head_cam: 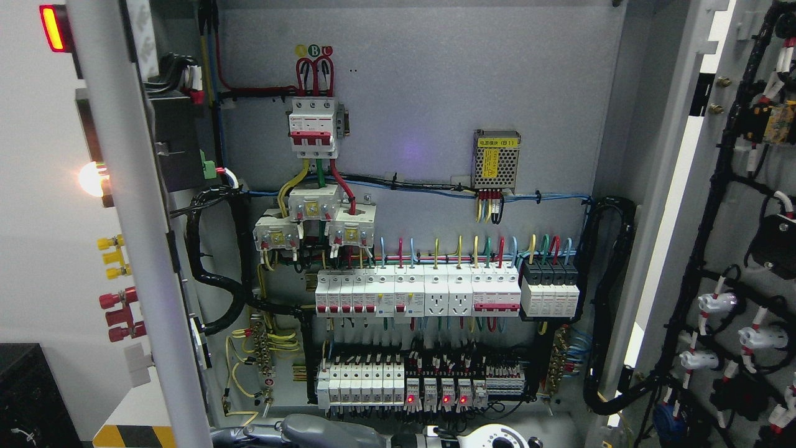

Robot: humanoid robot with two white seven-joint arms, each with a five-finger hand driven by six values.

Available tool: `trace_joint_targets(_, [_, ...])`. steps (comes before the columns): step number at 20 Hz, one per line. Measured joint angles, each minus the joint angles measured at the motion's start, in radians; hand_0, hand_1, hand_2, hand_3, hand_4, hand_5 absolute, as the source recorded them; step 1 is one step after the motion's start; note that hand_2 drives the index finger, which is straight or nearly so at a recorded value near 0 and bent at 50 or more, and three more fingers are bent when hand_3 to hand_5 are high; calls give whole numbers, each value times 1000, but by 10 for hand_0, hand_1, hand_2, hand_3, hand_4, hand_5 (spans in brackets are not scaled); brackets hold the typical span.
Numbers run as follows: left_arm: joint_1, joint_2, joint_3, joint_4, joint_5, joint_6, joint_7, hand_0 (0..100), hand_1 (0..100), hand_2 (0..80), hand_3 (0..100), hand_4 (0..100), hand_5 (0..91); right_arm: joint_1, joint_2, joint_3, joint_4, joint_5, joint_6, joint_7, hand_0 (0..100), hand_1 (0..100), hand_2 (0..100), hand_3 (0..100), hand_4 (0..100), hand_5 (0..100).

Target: Open door with both hands

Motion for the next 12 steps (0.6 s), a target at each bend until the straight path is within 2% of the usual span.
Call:
trace_joint_targets(6, [0, 0, 0, 0, 0, 0, 0, 0, 0, 0, 0, 0, 0, -10, 44, 13, 17, 3, 0, 0, 0, 0, 0, 0, 0, 0])
trace_joint_targets(12, [0, 0, 0, 0, 0, 0, 0, 0, 0, 0, 0, 0, 0, -23, 71, 22, 33, 5, 12, -1, 0, 0, 0, 0, 0, 0])
